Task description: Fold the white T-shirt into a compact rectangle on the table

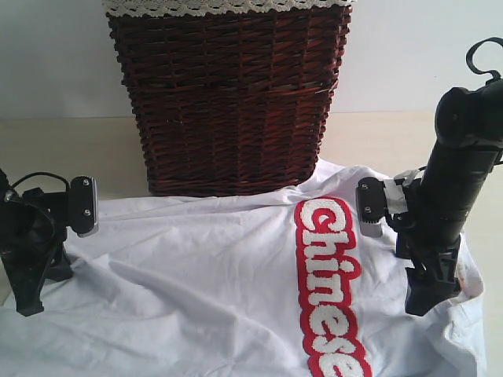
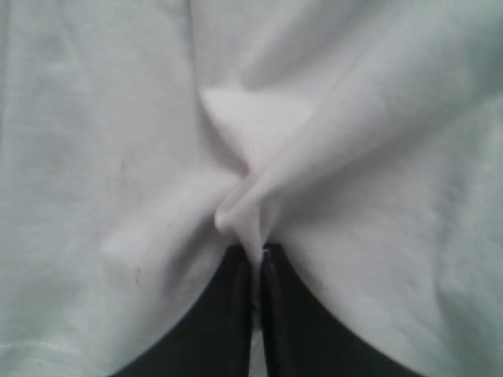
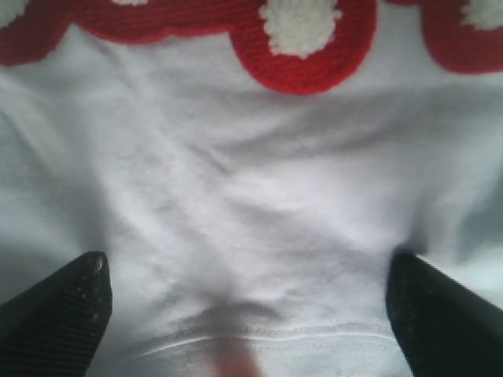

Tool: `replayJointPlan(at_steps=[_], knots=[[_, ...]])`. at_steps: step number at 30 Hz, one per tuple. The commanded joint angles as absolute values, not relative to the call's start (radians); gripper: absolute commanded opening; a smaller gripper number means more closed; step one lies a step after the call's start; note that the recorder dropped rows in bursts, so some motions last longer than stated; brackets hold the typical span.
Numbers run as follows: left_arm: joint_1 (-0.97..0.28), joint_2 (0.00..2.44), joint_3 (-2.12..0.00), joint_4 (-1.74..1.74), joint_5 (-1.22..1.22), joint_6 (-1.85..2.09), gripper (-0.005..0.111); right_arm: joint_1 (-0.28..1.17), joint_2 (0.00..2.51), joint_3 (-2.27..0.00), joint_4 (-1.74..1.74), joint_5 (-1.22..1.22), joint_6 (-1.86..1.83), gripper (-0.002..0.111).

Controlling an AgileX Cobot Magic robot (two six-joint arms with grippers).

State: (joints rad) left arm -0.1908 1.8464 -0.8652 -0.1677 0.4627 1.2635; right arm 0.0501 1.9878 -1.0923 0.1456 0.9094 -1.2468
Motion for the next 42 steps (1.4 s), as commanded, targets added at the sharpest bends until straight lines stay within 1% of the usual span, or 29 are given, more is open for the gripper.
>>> replayJointPlan(at_steps=[1,6,14,20,26,34,42], knots=[[-0.189,1.839,-0.863,-0.18,0.457,1.256,0.0,0.046,2.036,-1.064,0.154,0.885,-1.206,0.091],[-0.189,1.839,-0.863,-0.18,0.457,1.256,0.0,0.046,2.013,-1.064,0.148,0.887,-1.149,0.091],[-0.189,1.839,-0.863,-0.181,0.445,1.256,0.0,0.046,1.89,-1.064,0.099,0.884,-1.12,0.091],[-0.189,1.839,-0.863,-0.195,0.443,1.256,0.0,0.046,1.849,-0.986,0.071,0.791,-1.091,0.091],[-0.189,1.839,-0.863,-0.195,0.441,1.256,0.0,0.046,1.848,-0.895,0.073,0.67,-1.152,0.091],[-0.189,1.839,-0.863,-0.195,0.438,1.256,0.0,0.046,1.865,-0.895,0.156,0.552,-1.185,0.091],[-0.189,1.839,-0.863,-0.197,0.439,1.256,0.0,0.046,1.965,-0.895,0.165,0.585,-1.195,0.091]])
